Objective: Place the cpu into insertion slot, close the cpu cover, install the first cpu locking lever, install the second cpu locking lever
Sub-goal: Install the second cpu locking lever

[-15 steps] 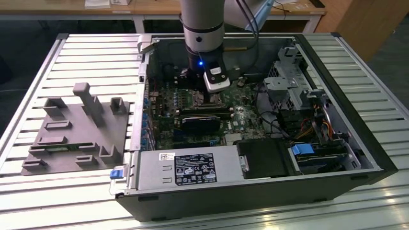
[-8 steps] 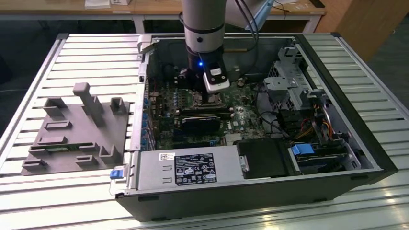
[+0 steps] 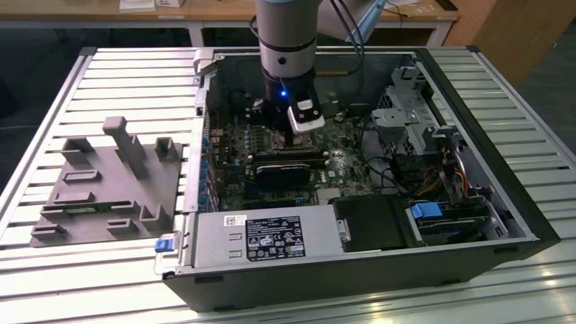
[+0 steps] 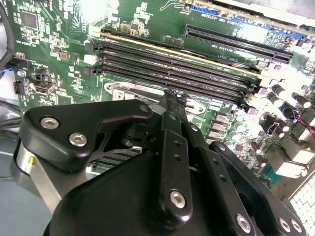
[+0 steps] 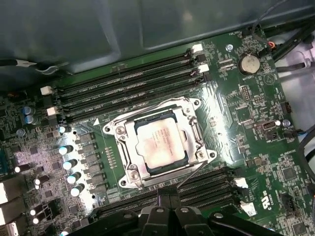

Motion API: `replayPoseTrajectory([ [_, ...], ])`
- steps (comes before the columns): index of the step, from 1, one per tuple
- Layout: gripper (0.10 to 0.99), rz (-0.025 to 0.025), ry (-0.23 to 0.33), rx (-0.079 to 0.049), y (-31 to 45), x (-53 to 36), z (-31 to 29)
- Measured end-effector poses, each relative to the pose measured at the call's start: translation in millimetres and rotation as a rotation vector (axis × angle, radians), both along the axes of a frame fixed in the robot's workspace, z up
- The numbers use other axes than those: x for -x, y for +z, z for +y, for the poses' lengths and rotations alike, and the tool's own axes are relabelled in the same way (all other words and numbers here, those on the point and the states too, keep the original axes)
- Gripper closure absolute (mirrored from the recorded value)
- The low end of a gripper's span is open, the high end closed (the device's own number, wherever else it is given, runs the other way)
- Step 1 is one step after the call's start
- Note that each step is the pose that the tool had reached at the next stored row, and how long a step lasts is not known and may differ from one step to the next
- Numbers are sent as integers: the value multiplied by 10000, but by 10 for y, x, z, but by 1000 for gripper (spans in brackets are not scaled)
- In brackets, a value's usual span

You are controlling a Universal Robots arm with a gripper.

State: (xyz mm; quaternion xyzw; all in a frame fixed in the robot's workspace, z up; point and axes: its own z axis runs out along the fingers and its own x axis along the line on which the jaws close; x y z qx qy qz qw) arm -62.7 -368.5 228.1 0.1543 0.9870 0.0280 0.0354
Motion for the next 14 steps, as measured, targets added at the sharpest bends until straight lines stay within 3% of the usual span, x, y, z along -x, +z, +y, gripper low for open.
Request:
replayPoseTrajectory([
  [5,984,-24,249,-121,-27,6,-21],
  [14,984,-19,1567,-122,-52,12,-30],
])
